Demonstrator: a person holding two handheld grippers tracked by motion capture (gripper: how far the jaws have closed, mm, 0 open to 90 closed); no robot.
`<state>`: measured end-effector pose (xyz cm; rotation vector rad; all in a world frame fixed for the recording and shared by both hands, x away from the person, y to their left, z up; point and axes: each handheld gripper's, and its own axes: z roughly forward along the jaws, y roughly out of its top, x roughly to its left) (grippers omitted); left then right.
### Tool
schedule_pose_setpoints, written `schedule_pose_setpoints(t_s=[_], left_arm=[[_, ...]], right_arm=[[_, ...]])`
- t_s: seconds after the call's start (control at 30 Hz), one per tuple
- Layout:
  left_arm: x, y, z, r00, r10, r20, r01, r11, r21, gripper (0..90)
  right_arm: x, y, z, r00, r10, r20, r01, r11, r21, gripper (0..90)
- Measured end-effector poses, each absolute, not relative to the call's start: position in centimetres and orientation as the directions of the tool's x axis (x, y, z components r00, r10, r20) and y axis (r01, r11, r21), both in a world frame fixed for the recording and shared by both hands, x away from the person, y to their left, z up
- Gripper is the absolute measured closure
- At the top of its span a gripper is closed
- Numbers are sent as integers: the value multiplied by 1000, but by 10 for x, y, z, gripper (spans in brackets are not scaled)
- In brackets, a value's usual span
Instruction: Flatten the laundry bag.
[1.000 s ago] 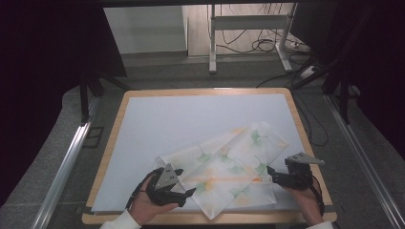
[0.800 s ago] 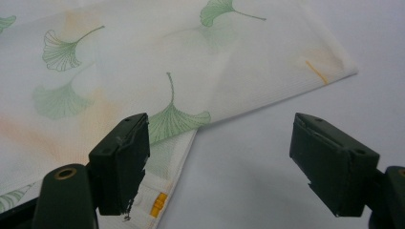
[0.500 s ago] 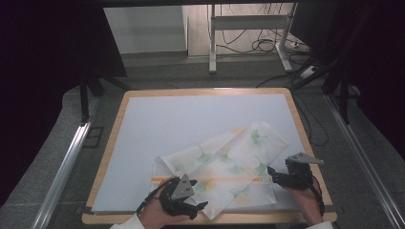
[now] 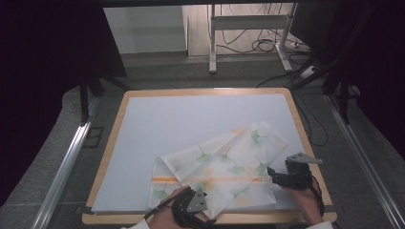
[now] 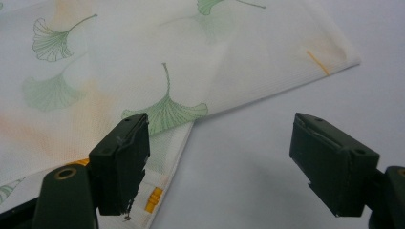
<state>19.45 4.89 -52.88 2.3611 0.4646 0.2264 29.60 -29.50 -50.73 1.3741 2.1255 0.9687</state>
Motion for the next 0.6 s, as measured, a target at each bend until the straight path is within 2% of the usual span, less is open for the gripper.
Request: schedule_pose_setpoints(t_s=[0.13,0.33,0.43,0.47,0.6], left_arm=[[192,42,-534,922,379,81,240,-721,650,112],[193,41,-538,919,386,75,255,-730,635,127],[193,41,-538,913,400,81,261,-724,639,161],[193,42,-537,907,412,86,265,-717,645,210],[194,45,-535,904,421,79,269,-702,659,315]], right_arm=[[296,-295,-507,-423,906,19,608,268,748,214],[296,-295,-508,-426,905,20,609,270,746,214],[296,-295,-508,-424,905,19,611,271,744,214],[296,-295,-508,-423,906,19,612,270,744,214],[296,-295,-507,-422,907,20,612,268,744,214]])
